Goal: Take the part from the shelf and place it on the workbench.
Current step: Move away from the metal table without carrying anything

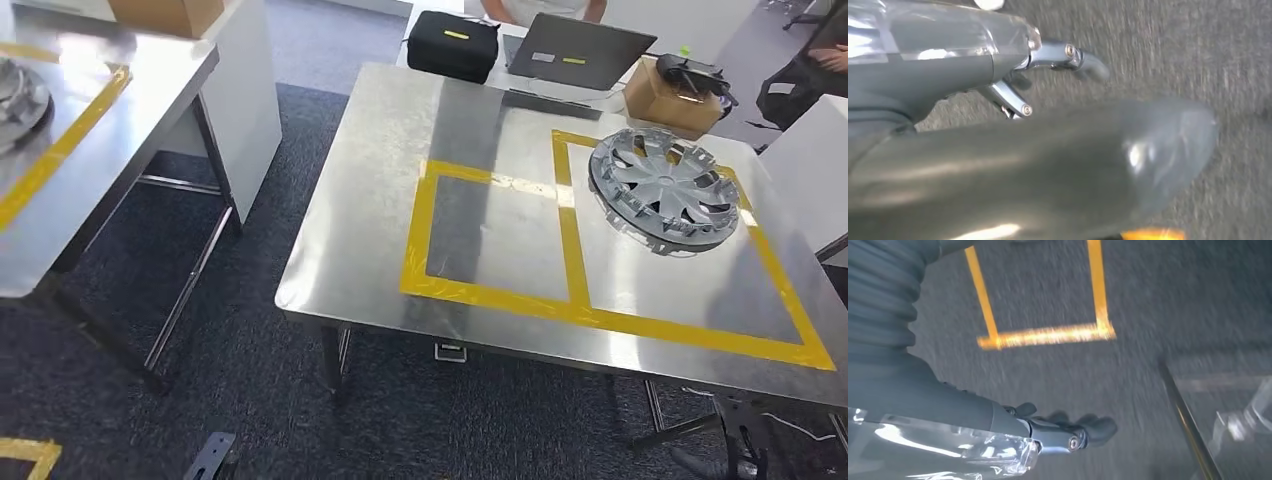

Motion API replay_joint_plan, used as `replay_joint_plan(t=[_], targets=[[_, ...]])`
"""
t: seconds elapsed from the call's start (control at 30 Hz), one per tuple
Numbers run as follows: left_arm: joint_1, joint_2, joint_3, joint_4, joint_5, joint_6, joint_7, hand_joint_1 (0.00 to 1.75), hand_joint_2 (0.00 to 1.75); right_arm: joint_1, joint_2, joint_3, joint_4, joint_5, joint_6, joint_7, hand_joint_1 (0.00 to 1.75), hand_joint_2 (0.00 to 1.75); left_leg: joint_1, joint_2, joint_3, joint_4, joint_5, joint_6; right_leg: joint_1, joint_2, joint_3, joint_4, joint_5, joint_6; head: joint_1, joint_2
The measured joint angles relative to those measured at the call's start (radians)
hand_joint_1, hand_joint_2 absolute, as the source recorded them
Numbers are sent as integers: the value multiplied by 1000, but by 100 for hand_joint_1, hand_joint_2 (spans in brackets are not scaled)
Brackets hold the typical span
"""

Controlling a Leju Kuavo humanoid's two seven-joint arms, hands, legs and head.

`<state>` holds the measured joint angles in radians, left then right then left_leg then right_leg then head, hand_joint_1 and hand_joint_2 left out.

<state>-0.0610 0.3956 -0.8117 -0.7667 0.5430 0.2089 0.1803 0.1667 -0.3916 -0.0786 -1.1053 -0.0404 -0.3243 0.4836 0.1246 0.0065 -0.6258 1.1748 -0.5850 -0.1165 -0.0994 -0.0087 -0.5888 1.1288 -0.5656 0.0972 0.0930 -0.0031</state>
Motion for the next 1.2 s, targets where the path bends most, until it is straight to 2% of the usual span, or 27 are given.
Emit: replay_joint_plan(t=[0.03,0.1,0.13,0.17,0.2,0.27,0.3,0.33,0.37,0.4,0.47,0.53,0.57,0.6,0.67,0.73,0.77,0.8,0.83,0.9,0.93,0.97,1.03,1.07,1.1,1.17,1.2], targets=[[-1,1,-2,-1,2,2,-1,0,0,1,-5,15,2,-14,-5,-1,0,175,-6,0,-6,-8,15,-18,5,-3,-16,57,-47,-7,22,0],[-1,0,-7,-2,4,4,-2,0,0,1,-12,48,5,-40,-12,-4,0,175,-26,3,-18,-29,45,-78,25,-7,-34,148,-107,-19,48,0],[-1,0,-9,-2,4,6,-2,0,0,1,-14,64,7,-51,-16,-6,0,175,-42,5,-26,-38,60,-101,39,-7,-29,163,-116,-33,52,0],[-2,1,-10,-3,5,7,-1,0,0,1,-18,77,8,-62,-19,-7,0,175,-61,6,-34,-46,73,-119,57,-5,-10,149,-112,-58,54,0],[-2,1,-12,-3,5,7,0,0,0,0,-23,89,9,-75,-23,-8,0,175,-82,6,-40,-55,86,-133,82,-4,23,109,-99,-94,56,0],[-2,-4,-19,-6,4,3,6,0,0,-2,-41,110,8,-106,-29,-9,0,175,-114,5,-41,-82,114,-150,145,-22,118,-22,-75,-199,52,0],[-2,-9,-23,-8,2,-1,10,0,0,-6,-55,121,5,-123,-35,-8,0,175,-123,9,-39,-98,129,-157,167,-37,159,-87,-62,-238,43,0],[-2,-14,-28,-10,0,-7,13,0,0,-10,-73,131,0,-140,-42,-6,0,175,-122,11,-38,-114,143,-164,182,-50,187,-141,-53,-262,33,0],[-2,-17,-34,-11,-3,-13,16,0,0,-15,-91,139,-5,-155,-50,-5,0,175,-120,13,-39,-127,156,-173,184,-56,199,-180,-41,-264,24,0],[-1,-15,-39,-10,-6,-17,18,0,0,-18,-110,146,-10,-172,-60,0,0,175,-109,22,-35,-148,170,-172,190,-57,208,-224,-18,-262,25,0],[-1,-13,-50,-11,-10,-16,25,0,0,-8,-137,161,-31,-204,-84,29,0,175,-100,9,-34,-170,178,-166,187,-57,236,-326,46,-280,47,0],[0,-7,-58,-15,-14,-6,37,0,0,11,-150,177,-65,-223,-108,71,0,175,-101,-16,-47,-134,122,-176,167,-55,259,-405,114,-301,64,0],[0,-1,-61,-17,-16,-5,40,0,0,18,-150,188,-81,-228,-114,78,0,175,-98,-23,-58,-91,82,-192,153,-51,258,-418,130,-298,63,0],[-1,6,-64,-17,-19,-11,40,0,0,22,-148,200,-90,-234,-115,69,0,175,-92,-19,-68,-43,55,-210,136,-46,251,-420,140,-288,61,0],[-8,18,-72,-12,-35,-39,39,0,0,23,-136,229,-87,-254,-107,22,0,175,-68,-5,-61,5,58,-259,95,-39,222,-395,142,-258,55,0],[-23,22,-87,-8,-72,-71,55,0,0,23,-128,251,-74,-281,-104,2,0,175,-31,19,-3,-49,87,-318,49,-38,171,-315,118,-216,47,0],[-31,21,-98,-8,-94,-75,71,0,0,28,-132,259,-76,-293,-109,19,0,175,-17,32,19,-65,82,-339,31,-38,134,-253,95,-191,37,0],[-38,19,-109,-10,-114,-72,87,0,0,35,-142,270,-89,-300,-116,46,0,175,-8,41,21,-61,68,-344,17,-39,101,-186,65,-166,30,0],[-42,20,-118,-13,-130,-64,100,0,0,43,-158,282,-110,-303,-127,74,0,175,-7,44,15,-41,39,-317,9,-42,72,-122,35,-145,29,0],[-46,24,-128,-15,-152,-50,114,0,0,53,-198,311,-163,-305,-159,116,0,175,-22,37,-8,0,6,-215,3,-46,46,-55,-7,-128,59,0],[-51,27,-129,-14,-163,-46,115,0,0,54,-219,329,-190,-307,-177,127,0,175,-29,33,-4,-5,1,-153,3,-45,41,-45,-18,-127,74,0],[-59,27,-130,-13,-174,-43,111,0,0,55,-241,349,-215,-313,-194,134,0,175,-32,29,-3,-14,10,-102,6,-38,37,-39,-30,-129,83,0],[-79,23,-129,-7,-194,-40,92,0,0,58,-285,394,-265,-343,-229,149,0,175,-32,21,-4,-33,30,-9,12,-14,9,20,-80,-134,80,0],[-88,18,-128,0,-203,-39,78,0,0,60,-310,416,-291,-367,-251,157,0,175,-30,18,-3,-43,36,20,14,-5,-13,73,-113,-138,81,0],[-96,11,-126,8,-211,-39,63,0,0,60,-336,436,-317,-392,-270,164,0,175,-25,15,-3,-51,42,34,15,1,-35,126,-139,-141,81,0],[-107,-7,-119,31,-222,-46,31,0,0,59,-384,473,-359,-436,-296,161,0,175,-9,8,-2,-63,52,36,12,3,-50,165,-134,-140,80,0],[-111,-16,-114,44,-224,-54,15,0,0,58,-402,489,-371,-450,-300,150,0,175,3,3,-1,-67,55,29,8,2,-36,132,-101,-136,80,0]])
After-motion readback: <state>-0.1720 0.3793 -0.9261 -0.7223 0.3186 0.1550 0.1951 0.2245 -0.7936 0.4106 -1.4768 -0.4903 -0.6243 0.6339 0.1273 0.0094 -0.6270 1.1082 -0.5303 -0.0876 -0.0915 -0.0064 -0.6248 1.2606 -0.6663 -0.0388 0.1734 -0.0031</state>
